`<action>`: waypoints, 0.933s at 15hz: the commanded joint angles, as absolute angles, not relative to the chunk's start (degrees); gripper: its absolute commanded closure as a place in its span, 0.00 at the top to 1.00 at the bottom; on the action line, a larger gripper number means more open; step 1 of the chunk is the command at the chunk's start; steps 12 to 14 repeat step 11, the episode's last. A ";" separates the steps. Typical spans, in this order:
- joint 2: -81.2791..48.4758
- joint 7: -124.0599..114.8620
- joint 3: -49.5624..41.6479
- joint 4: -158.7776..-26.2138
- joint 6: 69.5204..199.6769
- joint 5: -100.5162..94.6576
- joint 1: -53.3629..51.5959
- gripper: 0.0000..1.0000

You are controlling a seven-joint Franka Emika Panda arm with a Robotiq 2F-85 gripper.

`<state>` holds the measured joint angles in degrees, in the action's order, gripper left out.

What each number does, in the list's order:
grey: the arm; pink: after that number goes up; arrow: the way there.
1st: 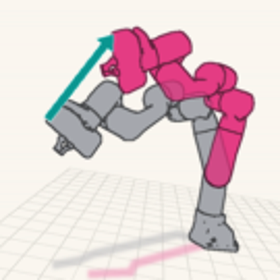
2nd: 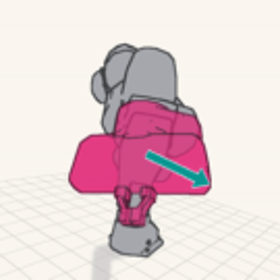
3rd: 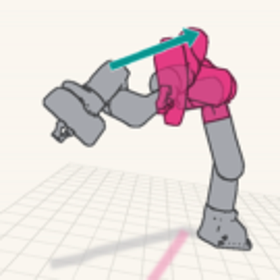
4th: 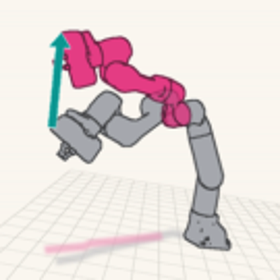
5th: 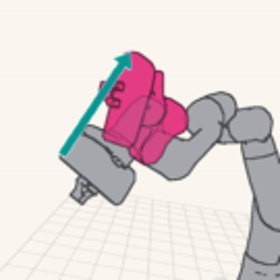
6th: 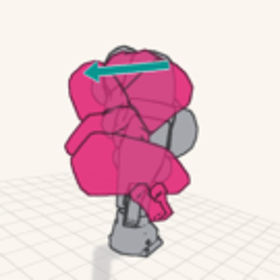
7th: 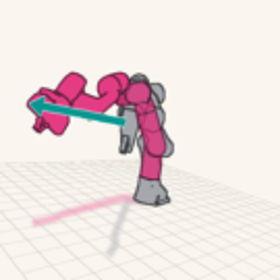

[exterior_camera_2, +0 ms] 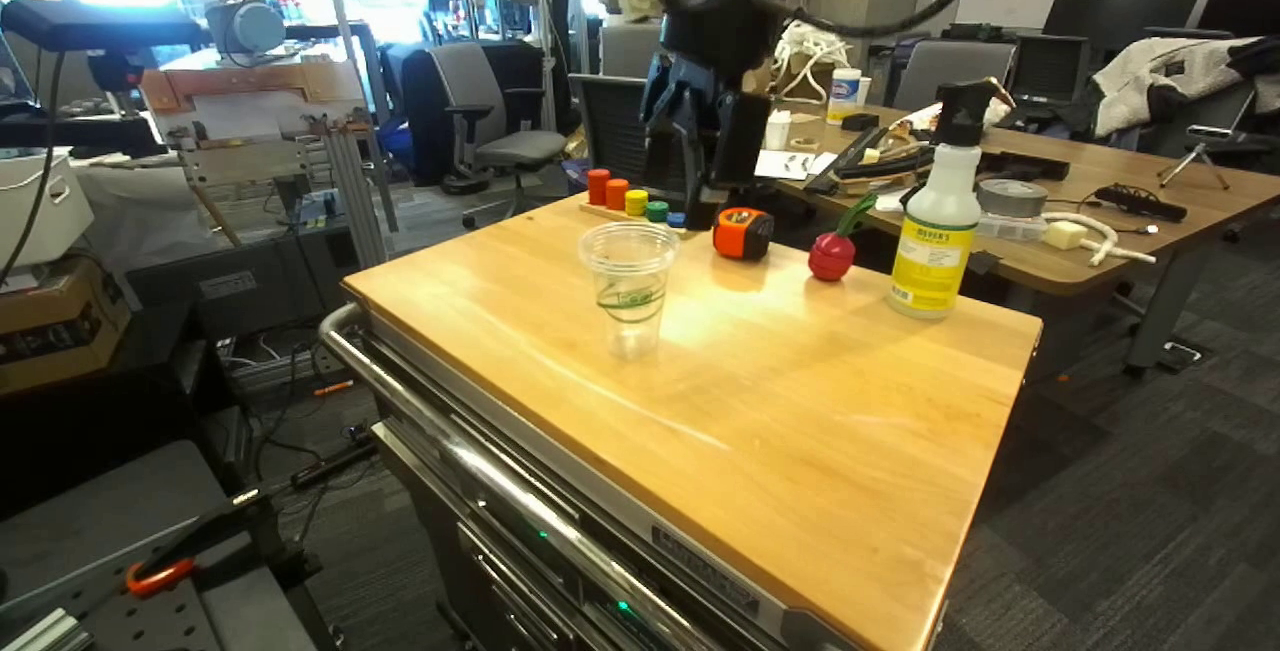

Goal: Stack the three clear cups together

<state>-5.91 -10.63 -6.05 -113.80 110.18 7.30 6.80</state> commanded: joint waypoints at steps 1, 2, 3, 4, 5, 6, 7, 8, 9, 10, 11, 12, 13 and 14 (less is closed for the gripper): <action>1.25 -11.19 -5.94 -112.58 103.39 -2.14 5.60 1.00; 3.31 -10.12 -5.71 -111.86 100.76 -3.91 5.58 1.00; 5.06 -9.15 -5.50 -110.97 98.16 -4.75 5.61 1.00; 6.83 -6.45 -5.49 -109.52 94.15 -3.50 5.79 1.00; 7.77 -4.07 -5.57 -107.64 90.74 -2.00 5.82 1.00; 8.68 -0.67 -5.93 -105.31 85.78 -0.34 5.86 1.00; 8.61 2.82 -6.44 -102.27 81.47 1.28 5.88 1.00; 8.69 6.03 -7.14 -99.61 78.98 2.62 6.02 1.00; 8.95 0.50 -6.09 -104.53 83.92 0.06 5.96 1.00; 9.55 2.61 -6.46 -102.64 81.62 0.96 5.96 1.00; 9.83 3.76 -6.72 -101.50 80.49 1.39 5.97 1.00; 9.83 3.76 -6.72 -101.50 80.49 1.39 5.97 1.00; 9.83 3.76 -6.72 -101.50 80.49 1.39 5.97 1.00; 9.83 3.76 -6.72 -101.50 80.49 1.39 5.97 1.00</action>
